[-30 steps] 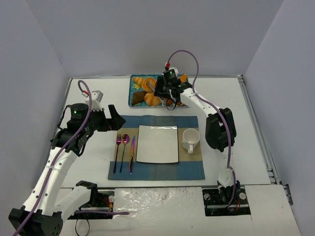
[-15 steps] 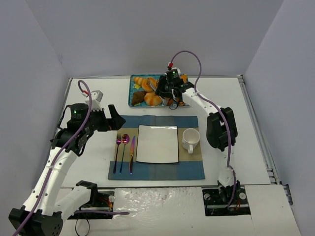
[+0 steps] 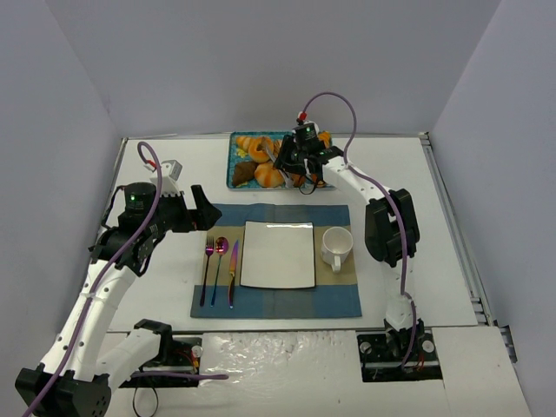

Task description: Place the bread

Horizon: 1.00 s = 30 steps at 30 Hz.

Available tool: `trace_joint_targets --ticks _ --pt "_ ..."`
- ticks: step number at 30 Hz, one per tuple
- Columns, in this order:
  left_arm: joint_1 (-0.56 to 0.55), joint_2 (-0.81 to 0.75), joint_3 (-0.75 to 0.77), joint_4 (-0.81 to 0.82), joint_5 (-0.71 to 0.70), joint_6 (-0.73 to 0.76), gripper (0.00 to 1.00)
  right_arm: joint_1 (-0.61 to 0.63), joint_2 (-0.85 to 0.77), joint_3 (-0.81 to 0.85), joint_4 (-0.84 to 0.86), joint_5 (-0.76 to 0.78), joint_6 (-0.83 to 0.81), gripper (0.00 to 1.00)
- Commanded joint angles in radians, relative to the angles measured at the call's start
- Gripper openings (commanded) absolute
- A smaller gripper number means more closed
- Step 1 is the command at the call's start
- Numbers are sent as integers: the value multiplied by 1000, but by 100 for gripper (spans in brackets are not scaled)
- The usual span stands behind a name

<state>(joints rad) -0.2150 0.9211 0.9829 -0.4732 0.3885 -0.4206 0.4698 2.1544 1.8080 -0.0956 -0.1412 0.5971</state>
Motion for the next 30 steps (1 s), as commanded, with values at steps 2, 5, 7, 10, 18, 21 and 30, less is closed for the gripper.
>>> trace_joint_targets --ticks 2,5,7,10,18,21,30 --pt "-3 -8 8 59 12 11 97 -6 -32 2 75 -24 8 33" --pt "-3 -8 8 59 13 11 97 -5 -39 -7 77 -22 7 23" --pt "-3 -8 8 59 12 11 97 -5 -46 -14 77 -19 5 15" --pt "-3 -10 8 59 12 11 97 -7 -64 -27 77 -14 4 10" --pt "-3 -9 7 58 13 11 97 -8 -132 -52 77 0 -1 5" --pt "-3 -8 7 59 12 11 97 -8 -164 -58 79 3 -2 4" --pt "-3 -6 7 59 10 11 97 -7 -252 -78 79 1 -7 4"
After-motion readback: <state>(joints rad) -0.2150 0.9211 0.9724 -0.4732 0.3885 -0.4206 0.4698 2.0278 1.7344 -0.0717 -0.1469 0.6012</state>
